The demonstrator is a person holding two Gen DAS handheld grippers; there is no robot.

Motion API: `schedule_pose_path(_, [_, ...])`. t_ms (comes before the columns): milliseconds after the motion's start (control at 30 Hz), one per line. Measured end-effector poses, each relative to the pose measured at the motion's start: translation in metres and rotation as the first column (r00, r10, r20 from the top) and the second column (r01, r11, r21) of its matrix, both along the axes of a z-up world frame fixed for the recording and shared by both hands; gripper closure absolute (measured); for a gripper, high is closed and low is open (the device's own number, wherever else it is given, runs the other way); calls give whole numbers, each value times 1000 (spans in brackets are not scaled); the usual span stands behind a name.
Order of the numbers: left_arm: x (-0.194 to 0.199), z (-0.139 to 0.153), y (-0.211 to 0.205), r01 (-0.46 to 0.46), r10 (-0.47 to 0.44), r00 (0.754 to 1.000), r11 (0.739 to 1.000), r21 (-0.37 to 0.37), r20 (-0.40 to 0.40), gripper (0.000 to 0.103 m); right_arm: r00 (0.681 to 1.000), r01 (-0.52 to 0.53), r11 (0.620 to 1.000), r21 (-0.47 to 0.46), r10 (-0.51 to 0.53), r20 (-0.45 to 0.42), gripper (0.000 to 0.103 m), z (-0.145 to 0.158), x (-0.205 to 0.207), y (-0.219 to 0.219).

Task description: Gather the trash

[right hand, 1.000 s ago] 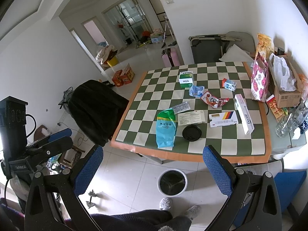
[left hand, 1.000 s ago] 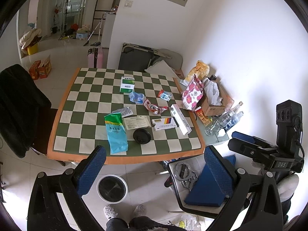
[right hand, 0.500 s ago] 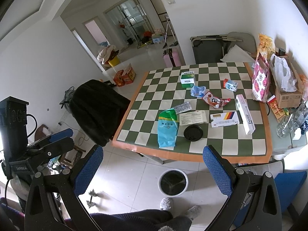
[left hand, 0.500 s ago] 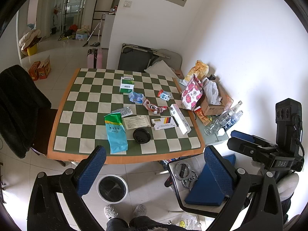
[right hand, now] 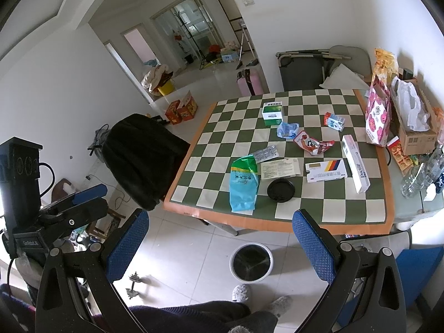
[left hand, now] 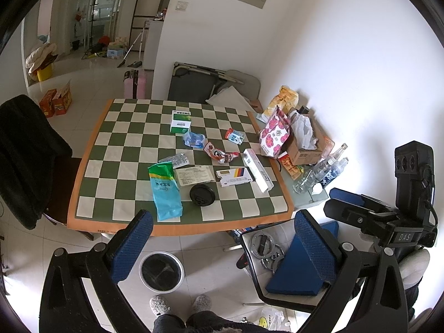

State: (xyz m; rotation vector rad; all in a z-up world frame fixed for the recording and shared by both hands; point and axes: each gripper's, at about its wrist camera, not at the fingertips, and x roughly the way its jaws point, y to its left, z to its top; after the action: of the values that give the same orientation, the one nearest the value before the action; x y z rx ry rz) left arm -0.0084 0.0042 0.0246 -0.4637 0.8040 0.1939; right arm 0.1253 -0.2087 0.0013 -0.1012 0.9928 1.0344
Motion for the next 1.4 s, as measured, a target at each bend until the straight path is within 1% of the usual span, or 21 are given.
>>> schedule_pose_path(400, [-1, 9, -6, 3, -3, 1000, 1000, 1, 0, 0, 1000, -3, 1000, 2, 3, -1, 0, 0, -1, -3])
schedule_pose_path(900, [-1, 7, -10, 11, -11, 1000, 1000, -3, -1, 0, 1000, 0, 1000, 4, 0, -4, 0, -4, 12, 2])
schedule_pose_path(967, [1, 7, -10, -5, 6, 1000, 1000, 23, -16, 0, 1000, 9, 1000, 2, -9, -6, 0, -8, 10, 3])
schedule_pose_path(1000, [4, 5, -10, -28, 30, 999, 998, 62, -31, 0, 1000, 27, 1000, -1, -27, -8, 0, -10, 10, 4])
schedule_pose_path(1033, [11, -2, -8, -52, 57, 997, 993, 106, -51, 0, 999, 44, 999, -5, -44, -9, 0, -10, 2, 11])
schedule_pose_path(1067, [18, -8, -7, -85, 99, 992, 982, 168, -77, 0, 998, 65, 998, -14, -65, -7, 0, -6, -8, 19])
schedule_pose_path(1133, [34, -25, 2, -122, 158, 980, 956, 267, -120, 0, 990, 142, 989, -43, -141, 9, 0, -15, -6, 27])
schedule_pose_path(1167, [41, -35, 6, -134, 183, 973, 945, 299, -143, 0, 984, 179, 982, -57, -179, 15, 0, -22, -2, 30])
schedule_pose_path(1200, [51, -47, 11, -144, 205, 965, 938, 316, -166, 0, 976, 220, 973, -74, -219, 15, 0, -29, 3, 31])
schedule_pose_path(1233, [57, -58, 17, -151, 216, 959, 937, 315, -182, 0, 965, 263, 961, -90, -263, 12, 0, -38, 10, 32])
schedule_pose_path(1333, [86, -96, 33, -188, 270, 931, 931, 313, -245, 0, 931, 362, 922, -136, -365, 5, 0, -69, 40, 32])
schedule_pose_path(1400, [115, -124, 37, -212, 312, 904, 921, 328, -292, 0, 907, 415, 889, -193, -422, 4, 0, -94, 71, 32])
